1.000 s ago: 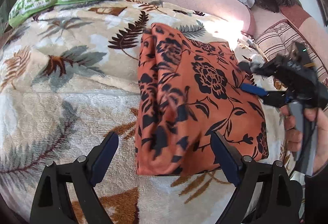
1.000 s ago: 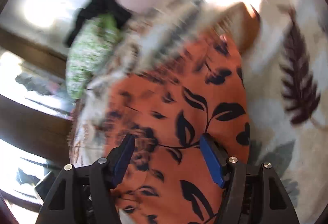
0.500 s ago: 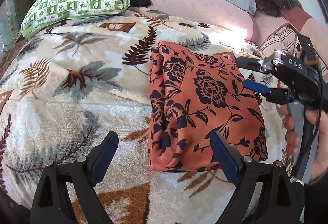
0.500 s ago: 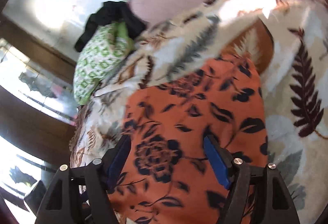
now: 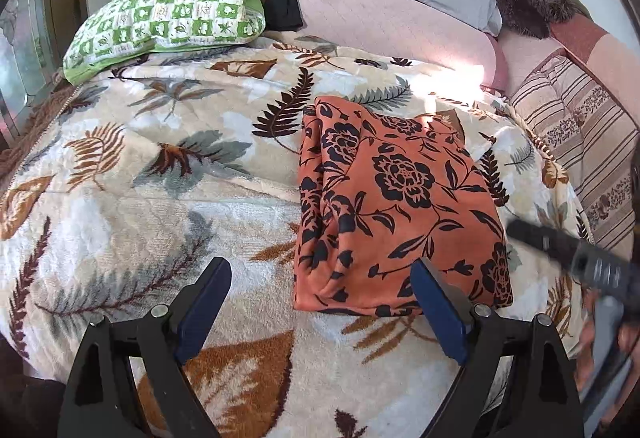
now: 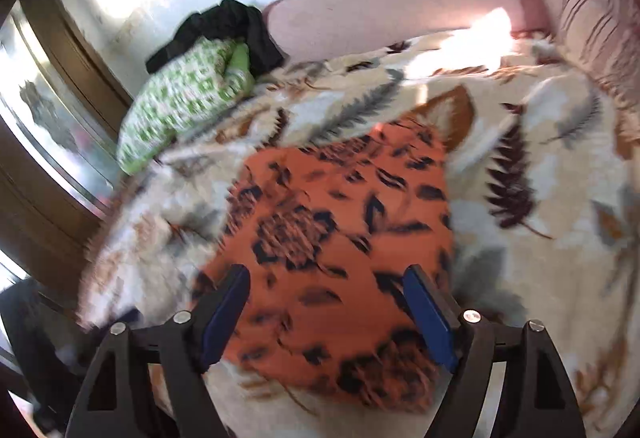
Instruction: Fold small clothes
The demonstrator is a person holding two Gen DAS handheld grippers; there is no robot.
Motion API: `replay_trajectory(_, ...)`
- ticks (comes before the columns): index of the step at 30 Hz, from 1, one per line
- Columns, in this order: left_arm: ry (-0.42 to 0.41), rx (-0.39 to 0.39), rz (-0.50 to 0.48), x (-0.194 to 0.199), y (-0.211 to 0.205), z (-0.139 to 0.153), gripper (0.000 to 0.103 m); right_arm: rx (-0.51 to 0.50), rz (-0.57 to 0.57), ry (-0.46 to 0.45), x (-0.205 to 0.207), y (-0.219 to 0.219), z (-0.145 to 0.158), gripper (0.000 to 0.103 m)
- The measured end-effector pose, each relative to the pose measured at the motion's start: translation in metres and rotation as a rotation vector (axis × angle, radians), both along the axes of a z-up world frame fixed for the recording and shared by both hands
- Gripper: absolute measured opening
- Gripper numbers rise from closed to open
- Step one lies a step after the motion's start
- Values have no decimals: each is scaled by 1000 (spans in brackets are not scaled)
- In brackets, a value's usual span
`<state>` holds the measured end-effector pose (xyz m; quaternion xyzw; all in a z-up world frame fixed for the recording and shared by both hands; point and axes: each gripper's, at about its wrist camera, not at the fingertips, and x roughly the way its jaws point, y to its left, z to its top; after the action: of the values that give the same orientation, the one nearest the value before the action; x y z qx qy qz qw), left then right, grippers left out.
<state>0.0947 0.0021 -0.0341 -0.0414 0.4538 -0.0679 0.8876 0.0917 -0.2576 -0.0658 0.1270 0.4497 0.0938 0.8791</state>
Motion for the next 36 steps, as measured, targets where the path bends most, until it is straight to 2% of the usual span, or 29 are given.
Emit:
replay_trajectory(3, 13, -4, 6, -10, -1, 3, 91, -59, 2, 45, -32, 3, -10, 85)
replay_trajectory(5, -7, 5, 13, -17, -1, 7, 91, -79, 6, 67, -52, 1, -15, 85)
replay_trajectory(10, -39, 55, 16, -30, -7, 22, 91, -136, -5, 21, -82, 4, -6, 86)
replay_trajectory(15, -62, 112, 13, -38, -16, 31, 91, -179, -16, -15, -88, 8, 8, 86)
replay_trajectory(23, -68, 104, 16, -39, -15, 39, 93, -216, -24, -39, -89, 14, 16, 86)
replay_trajectory(27, -80, 90, 23, -38, -13, 43, 99, -215, -32, -50, -86, 15, 21, 86)
replay_trajectory(31, -93, 87, 23, -38, -13, 44, 100, -214, -26, -55, -82, 18, 23, 86)
replay_trajectory(36, -110, 137, 38, -37, -17, 47, 100, -222, -22, -54, -79, 20, 22, 86)
